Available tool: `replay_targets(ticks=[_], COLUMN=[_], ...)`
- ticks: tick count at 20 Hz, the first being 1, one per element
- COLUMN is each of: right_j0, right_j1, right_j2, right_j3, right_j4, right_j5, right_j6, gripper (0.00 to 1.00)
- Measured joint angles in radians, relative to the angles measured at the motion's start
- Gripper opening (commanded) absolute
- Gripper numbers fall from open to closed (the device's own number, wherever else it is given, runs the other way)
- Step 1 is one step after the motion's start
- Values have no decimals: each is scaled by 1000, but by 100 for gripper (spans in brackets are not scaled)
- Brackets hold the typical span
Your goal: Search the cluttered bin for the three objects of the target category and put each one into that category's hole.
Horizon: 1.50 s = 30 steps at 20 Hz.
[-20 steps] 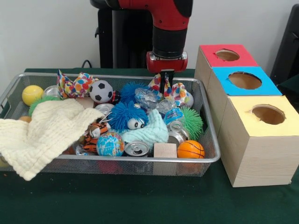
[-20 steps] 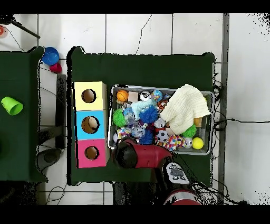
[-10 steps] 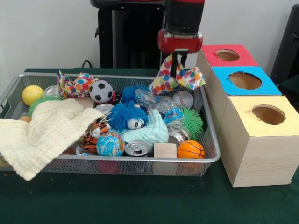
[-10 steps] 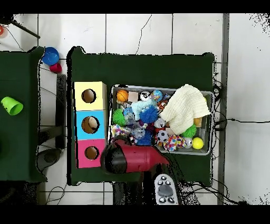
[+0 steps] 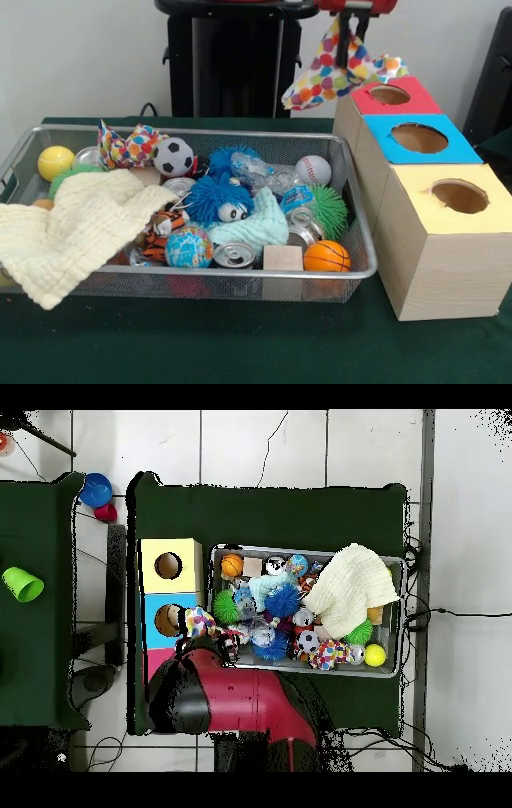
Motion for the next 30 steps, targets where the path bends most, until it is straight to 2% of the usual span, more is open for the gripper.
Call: replay_targets(ticks=[4, 8, 13, 18, 24, 30], right_j0=[35, 116, 237, 315, 319, 260], right_j1=[-31, -26, 41, 120, 170, 236], right_j2=[-13, -43, -88, -118, -119, -111], right_j3=[-11, -56, -150, -213, -217, -215], right_j4=[41, 84, 153, 206, 223, 222], right_j5=[1, 8, 8, 8, -8, -130], right_j6=[2, 11, 61, 140, 179, 179], gripper=[0, 0, 0, 0, 0, 0])
